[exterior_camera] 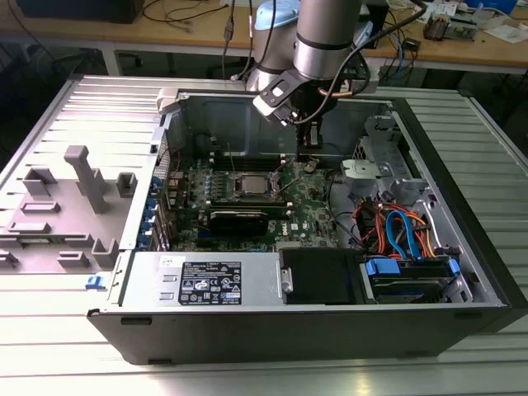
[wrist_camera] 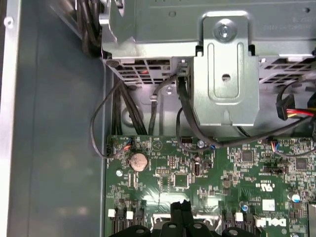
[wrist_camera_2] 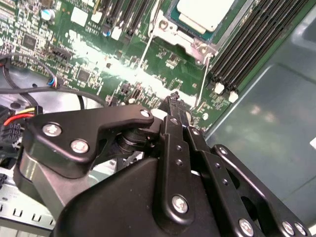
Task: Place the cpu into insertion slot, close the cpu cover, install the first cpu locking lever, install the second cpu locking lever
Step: 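Close the cpu cover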
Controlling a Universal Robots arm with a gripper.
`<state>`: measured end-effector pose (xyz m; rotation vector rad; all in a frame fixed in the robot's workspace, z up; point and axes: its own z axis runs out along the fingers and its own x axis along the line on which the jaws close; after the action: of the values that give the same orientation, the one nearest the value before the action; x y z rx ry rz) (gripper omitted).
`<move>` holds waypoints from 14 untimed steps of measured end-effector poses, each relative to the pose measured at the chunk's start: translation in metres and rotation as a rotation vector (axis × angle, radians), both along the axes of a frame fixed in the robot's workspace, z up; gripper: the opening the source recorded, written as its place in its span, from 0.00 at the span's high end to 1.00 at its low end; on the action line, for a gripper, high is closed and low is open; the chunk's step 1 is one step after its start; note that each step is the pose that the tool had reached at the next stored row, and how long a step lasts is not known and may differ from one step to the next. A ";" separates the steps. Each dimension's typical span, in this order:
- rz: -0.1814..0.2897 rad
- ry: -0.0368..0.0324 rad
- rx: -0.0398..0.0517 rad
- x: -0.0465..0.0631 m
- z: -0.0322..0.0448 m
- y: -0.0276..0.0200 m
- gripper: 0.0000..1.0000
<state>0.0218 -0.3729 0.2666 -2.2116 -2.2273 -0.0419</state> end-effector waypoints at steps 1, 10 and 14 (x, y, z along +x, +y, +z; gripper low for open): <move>0.000 0.0000 0.0000 0.001 0.0000 0.0001 0.89; 0.000 0.0000 -0.0017 0.012 -0.0035 0.0024 0.89; 0.001 0.0005 -0.0050 0.012 -0.0102 0.0027 0.89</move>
<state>0.0343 -0.3702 0.2563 -2.2128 -2.2307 -0.0359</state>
